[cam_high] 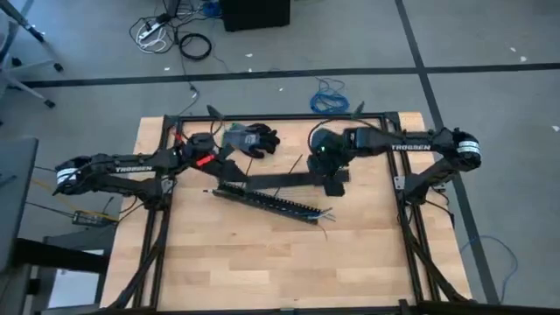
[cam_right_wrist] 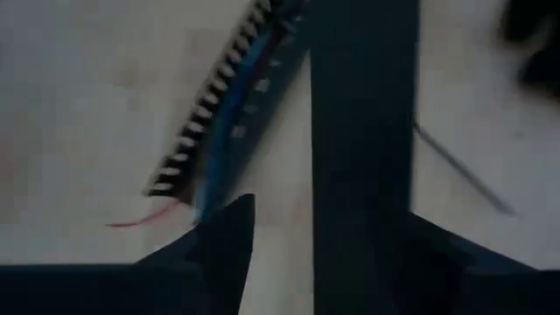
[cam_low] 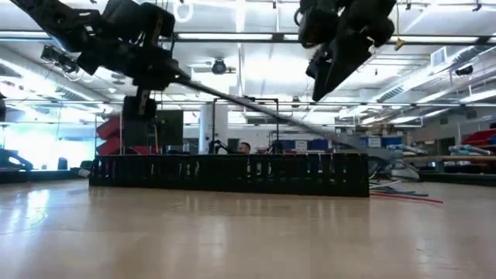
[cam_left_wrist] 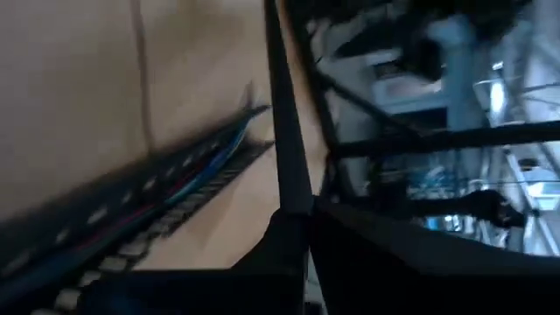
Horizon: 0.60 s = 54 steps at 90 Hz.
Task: Ziptie cables
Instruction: Close the black cable duct cover
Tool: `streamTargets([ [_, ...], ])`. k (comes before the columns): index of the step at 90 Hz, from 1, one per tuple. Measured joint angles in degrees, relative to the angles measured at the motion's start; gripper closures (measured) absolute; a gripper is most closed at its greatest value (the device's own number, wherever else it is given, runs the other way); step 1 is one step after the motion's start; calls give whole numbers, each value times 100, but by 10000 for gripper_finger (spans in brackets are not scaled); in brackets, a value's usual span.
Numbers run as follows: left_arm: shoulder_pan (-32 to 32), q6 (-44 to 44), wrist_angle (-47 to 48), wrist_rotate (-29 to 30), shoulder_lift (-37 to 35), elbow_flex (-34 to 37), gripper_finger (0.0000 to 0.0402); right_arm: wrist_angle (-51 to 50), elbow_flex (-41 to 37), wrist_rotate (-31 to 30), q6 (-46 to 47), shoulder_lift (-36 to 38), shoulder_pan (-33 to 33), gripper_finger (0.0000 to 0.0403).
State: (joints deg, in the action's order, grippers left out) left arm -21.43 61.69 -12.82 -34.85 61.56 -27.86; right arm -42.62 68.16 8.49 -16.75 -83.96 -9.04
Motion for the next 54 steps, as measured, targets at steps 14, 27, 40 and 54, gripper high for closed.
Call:
streamTargets([
  [14, 24, 2, 16, -181, 0, 0, 401, 353, 0, -341, 92, -2, 179, 204],
  [27, 22, -139, -24, -133, 0, 0, 401, 562, 0, -271, 475, -66, 186, 200],
  [40, 22, -279, -13, -118, 0, 0, 401, 644, -1, -372, 144, -197, 304, 170],
  [54, 11, -298, -122, -96, 0, 0, 401, 933, 2, -446, -47, -321, 365, 129],
])
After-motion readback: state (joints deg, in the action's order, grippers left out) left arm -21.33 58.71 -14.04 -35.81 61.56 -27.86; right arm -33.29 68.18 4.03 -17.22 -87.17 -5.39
